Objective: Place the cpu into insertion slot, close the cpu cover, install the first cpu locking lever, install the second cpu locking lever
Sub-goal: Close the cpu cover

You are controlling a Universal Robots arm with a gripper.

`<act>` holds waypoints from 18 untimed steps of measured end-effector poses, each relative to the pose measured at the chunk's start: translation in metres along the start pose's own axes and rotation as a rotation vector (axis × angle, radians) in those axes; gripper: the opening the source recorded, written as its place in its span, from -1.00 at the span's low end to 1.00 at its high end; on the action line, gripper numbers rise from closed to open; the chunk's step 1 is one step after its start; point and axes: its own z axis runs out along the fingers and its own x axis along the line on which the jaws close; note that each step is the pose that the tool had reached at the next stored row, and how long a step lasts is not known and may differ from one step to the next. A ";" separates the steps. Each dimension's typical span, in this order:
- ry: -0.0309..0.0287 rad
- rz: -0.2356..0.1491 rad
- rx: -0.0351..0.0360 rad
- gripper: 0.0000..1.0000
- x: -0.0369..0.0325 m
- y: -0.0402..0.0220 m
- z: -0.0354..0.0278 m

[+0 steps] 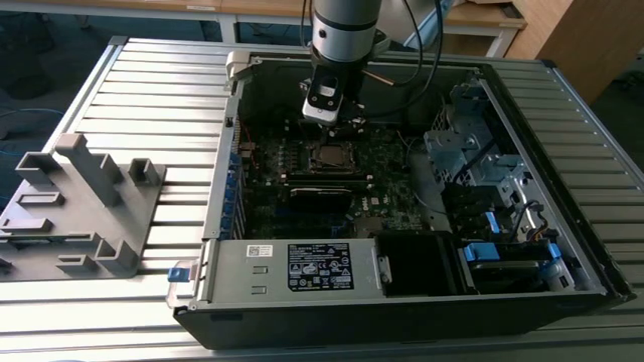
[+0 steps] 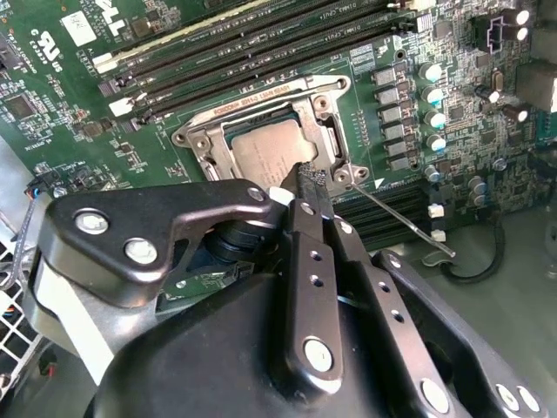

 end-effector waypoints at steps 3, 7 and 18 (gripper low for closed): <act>0.0000 0.000 0.0000 -0.79 0.0000 0.0000 0.0000; 0.0001 -0.002 0.0000 -0.79 0.0000 0.0000 0.0000; 0.0001 -0.003 0.0000 -0.79 0.0000 0.0000 0.0000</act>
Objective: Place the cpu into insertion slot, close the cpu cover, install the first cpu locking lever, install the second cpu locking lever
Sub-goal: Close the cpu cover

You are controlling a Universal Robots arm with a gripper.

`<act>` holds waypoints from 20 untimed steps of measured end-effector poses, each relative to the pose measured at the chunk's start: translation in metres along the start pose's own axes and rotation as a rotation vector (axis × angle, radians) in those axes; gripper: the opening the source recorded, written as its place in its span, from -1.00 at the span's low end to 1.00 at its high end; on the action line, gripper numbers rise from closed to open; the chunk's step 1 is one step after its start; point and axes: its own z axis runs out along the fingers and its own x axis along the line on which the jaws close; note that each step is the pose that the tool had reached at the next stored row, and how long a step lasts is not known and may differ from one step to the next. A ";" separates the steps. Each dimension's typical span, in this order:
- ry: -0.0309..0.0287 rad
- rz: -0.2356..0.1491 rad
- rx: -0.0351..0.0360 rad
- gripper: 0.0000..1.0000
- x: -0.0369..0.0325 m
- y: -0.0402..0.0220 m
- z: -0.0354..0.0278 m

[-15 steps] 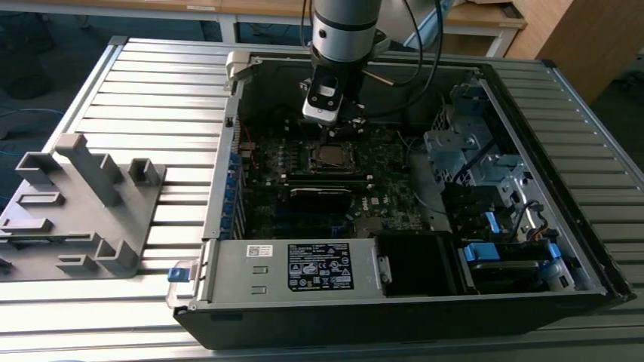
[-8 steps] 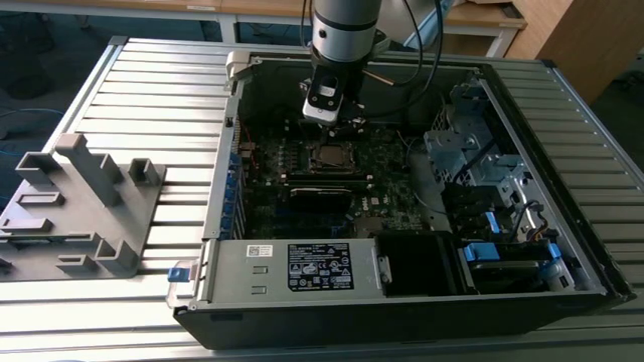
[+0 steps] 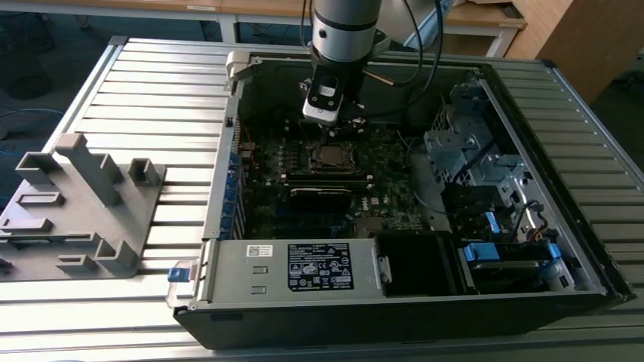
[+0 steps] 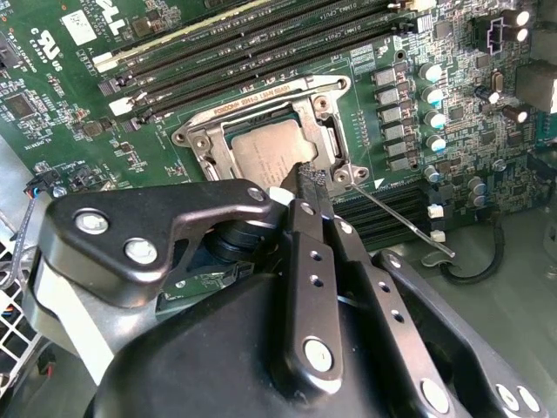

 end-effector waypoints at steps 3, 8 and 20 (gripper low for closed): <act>0.0001 0.000 -0.0001 -0.79 0.0000 0.0000 0.0000; 0.0009 -0.027 0.0009 -0.79 0.0000 0.0000 0.0000; 0.0057 -0.194 0.0069 -0.79 -0.0001 0.0000 0.0015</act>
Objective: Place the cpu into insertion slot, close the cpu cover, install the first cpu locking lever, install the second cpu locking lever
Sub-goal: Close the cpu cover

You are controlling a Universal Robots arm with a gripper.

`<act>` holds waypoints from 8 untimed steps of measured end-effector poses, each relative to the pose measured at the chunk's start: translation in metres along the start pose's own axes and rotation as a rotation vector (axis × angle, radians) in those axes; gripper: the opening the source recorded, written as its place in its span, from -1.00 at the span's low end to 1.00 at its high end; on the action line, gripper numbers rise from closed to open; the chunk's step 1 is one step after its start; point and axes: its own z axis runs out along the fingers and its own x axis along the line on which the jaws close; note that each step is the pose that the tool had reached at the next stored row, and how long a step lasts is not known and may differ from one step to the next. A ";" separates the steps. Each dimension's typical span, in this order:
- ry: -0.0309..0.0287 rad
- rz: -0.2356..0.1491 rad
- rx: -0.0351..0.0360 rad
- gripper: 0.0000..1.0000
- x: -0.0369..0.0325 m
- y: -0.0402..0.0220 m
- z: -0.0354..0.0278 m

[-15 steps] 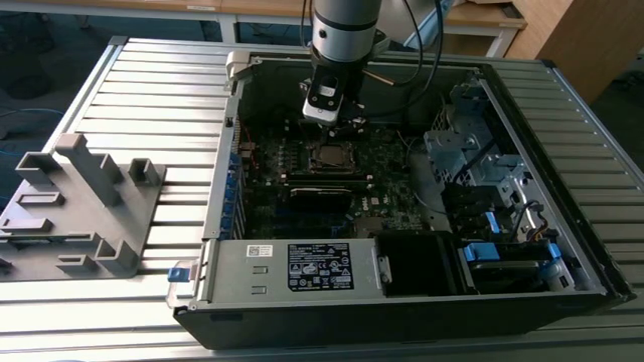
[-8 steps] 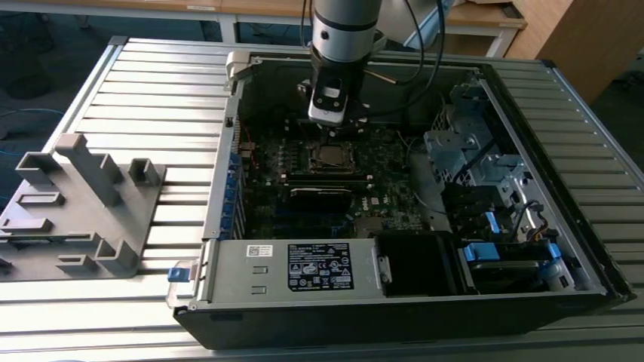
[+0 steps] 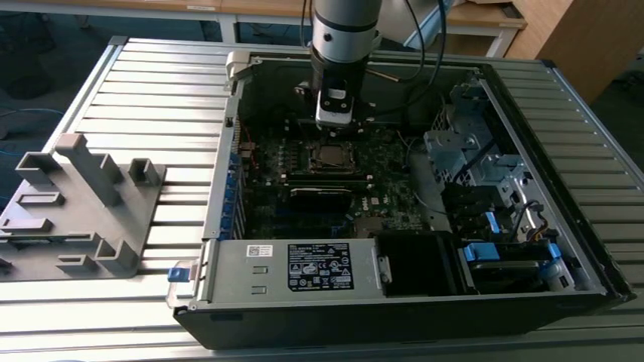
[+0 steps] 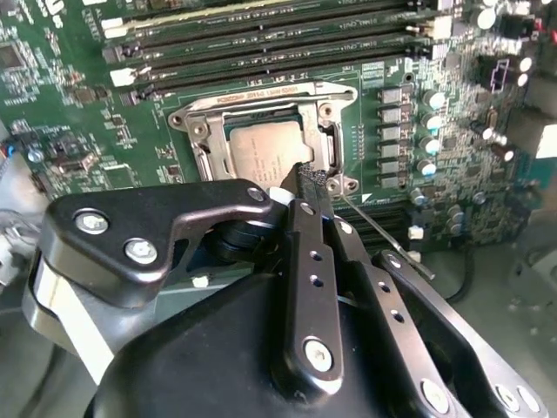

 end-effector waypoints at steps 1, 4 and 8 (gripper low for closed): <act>0.0005 -0.015 0.0004 -0.79 0.0000 0.0000 0.0002; 0.0017 -0.057 0.0021 -0.79 0.0000 0.0000 0.0007; 0.0035 -0.121 0.0042 -0.79 -0.0001 0.0000 0.0017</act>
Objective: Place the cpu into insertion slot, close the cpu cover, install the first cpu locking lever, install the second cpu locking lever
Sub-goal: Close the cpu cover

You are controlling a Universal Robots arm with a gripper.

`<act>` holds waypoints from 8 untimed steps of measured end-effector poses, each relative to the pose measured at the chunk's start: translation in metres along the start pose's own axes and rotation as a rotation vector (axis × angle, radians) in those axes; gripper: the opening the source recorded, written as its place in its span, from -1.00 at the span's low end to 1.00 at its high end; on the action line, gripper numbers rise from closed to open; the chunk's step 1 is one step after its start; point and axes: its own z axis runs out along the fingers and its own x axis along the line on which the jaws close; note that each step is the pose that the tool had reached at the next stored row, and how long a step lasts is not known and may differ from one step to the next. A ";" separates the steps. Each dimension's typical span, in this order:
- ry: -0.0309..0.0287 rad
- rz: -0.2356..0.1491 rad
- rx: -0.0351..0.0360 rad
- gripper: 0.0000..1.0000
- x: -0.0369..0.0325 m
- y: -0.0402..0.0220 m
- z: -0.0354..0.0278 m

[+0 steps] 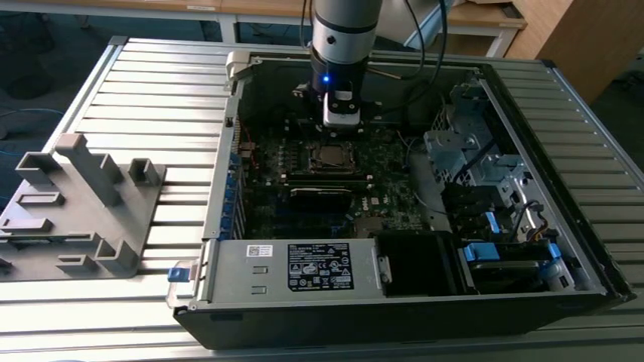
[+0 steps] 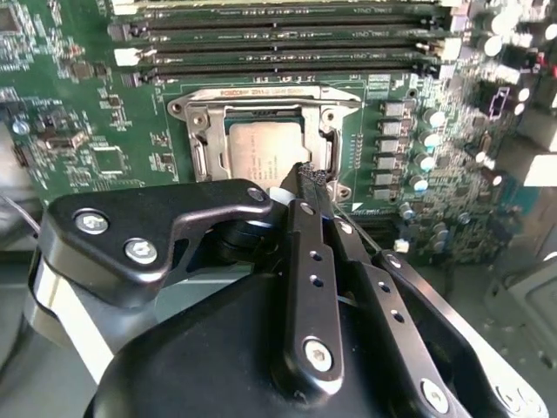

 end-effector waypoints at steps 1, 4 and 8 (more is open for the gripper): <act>0.0003 -0.013 0.0006 -0.79 0.0000 0.0000 0.0002; 0.0015 -0.051 0.0020 -0.79 -0.0001 0.0000 0.0010; 0.0031 -0.105 0.0039 -0.79 -0.0001 0.0000 0.0019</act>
